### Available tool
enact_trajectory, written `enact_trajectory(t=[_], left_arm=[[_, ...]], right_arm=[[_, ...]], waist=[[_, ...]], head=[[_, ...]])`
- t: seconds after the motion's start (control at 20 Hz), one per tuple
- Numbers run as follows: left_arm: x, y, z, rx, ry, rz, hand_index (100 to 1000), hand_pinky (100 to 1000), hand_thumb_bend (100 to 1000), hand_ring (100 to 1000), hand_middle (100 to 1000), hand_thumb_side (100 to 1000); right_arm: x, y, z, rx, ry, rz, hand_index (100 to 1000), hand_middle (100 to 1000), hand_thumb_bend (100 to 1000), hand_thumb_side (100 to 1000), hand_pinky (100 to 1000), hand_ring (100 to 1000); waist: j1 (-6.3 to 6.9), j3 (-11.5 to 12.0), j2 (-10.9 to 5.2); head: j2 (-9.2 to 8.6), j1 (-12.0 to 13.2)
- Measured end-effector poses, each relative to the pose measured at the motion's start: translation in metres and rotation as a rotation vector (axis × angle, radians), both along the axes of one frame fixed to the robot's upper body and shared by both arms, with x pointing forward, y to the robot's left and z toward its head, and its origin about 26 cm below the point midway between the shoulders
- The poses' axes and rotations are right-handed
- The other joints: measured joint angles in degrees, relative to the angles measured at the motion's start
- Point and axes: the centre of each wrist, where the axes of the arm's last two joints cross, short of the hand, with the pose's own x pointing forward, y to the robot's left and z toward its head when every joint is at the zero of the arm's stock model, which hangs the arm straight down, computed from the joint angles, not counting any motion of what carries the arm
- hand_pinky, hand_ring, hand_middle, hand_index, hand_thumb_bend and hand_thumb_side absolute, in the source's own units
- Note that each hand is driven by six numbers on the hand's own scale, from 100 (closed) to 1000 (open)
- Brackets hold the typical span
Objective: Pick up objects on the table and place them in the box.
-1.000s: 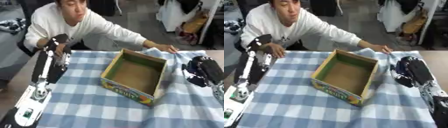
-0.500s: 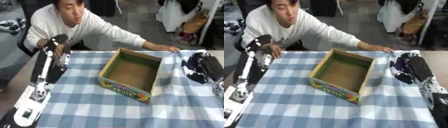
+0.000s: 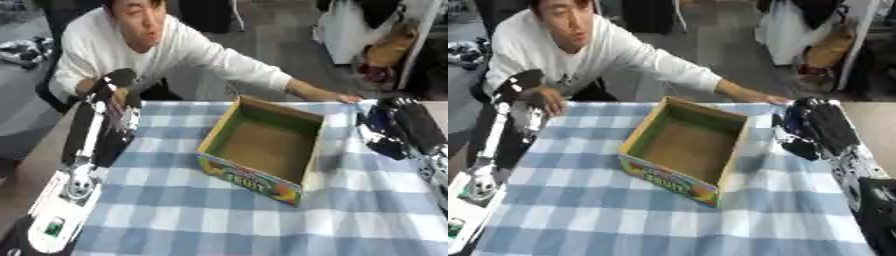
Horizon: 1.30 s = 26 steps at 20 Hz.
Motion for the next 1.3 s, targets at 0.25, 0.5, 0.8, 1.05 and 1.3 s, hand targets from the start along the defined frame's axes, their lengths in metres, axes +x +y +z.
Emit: enact_trajectory(t=[0.25, 0.5, 0.8, 1.05, 1.3], left_arm=[[0.000, -0.001, 0.002, -0.001, -0.007, -0.003, 895, 933, 107, 800, 865, 965], [0.001, -0.003, 0.009, -0.001, -0.027, -0.011, 896, 933, 105, 800, 865, 963], [0.003, -0.009, 0.023, -0.001, -0.068, -0.029, 896, 933, 105, 801, 865, 961], [0.003, -0.013, 0.031, 0.003, -0.093, -0.045, 897, 933, 107, 801, 865, 963], [0.002, -0.013, 0.036, 0.008, -0.107, -0.051, 897, 934, 108, 801, 865, 964]], right_arm=[[0.006, 0.015, 0.009, -0.014, -0.007, 0.041, 124, 100, 100, 901, 100, 100], [0.011, 0.024, 0.015, -0.024, -0.016, 0.063, 125, 100, 100, 902, 100, 100], [0.015, 0.028, 0.028, -0.032, -0.048, 0.076, 125, 100, 100, 902, 100, 100], [0.017, 0.029, 0.040, -0.033, -0.071, 0.081, 126, 100, 100, 903, 100, 100], [0.019, 0.030, 0.043, -0.030, -0.078, 0.079, 126, 100, 100, 905, 100, 100]], waist=[[0.00, 1.4, 0.50], [-0.23, 3.9, 1.81], [-1.09, 6.3, 3.76], [-2.27, 8.1, 4.96], [-2.98, 8.7, 5.88]], head=[[-0.02, 0.1], [-0.30, 0.1], [-2.05, 0.0], [-3.24, 0.0], [-4.19, 0.0]])
